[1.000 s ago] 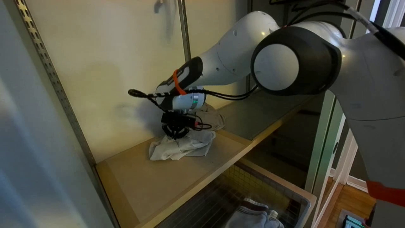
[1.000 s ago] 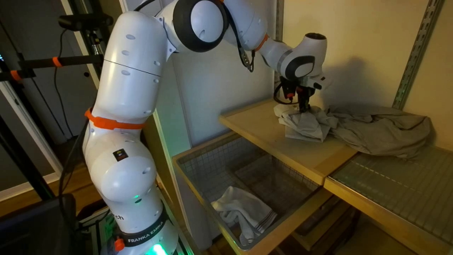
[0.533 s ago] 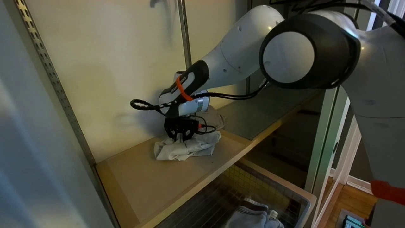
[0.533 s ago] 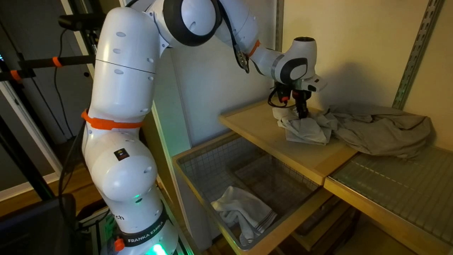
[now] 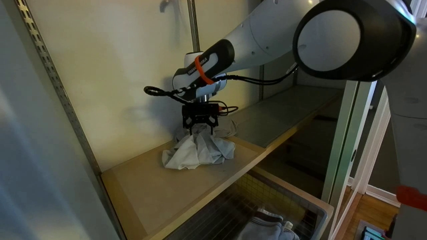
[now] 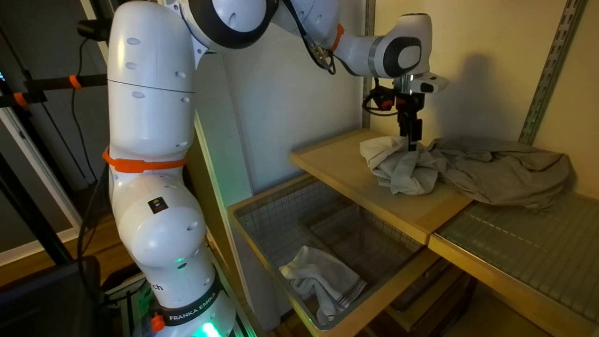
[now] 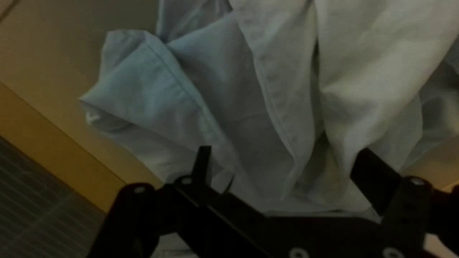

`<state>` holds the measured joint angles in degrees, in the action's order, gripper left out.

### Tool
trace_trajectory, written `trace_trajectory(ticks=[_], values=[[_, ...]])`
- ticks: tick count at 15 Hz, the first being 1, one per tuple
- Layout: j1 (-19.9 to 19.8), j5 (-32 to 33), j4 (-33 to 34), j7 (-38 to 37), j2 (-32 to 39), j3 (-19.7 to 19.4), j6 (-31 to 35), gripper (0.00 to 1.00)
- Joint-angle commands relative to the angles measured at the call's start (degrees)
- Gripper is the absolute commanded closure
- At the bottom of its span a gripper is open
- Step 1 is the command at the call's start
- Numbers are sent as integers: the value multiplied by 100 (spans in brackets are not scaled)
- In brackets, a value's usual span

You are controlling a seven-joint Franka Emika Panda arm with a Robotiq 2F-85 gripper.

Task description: Fold the towel and put it in the open drawer

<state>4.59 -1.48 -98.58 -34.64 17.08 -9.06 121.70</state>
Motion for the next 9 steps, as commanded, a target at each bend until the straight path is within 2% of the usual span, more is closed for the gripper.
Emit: trace_trajectory(ticks=[1,3,9], values=[[-133,287,223,354,-40,172,-1219,0],[-192,241,254,743,-33,241,-1704,0],[-126,145,-943,354,-74,323,444,0]])
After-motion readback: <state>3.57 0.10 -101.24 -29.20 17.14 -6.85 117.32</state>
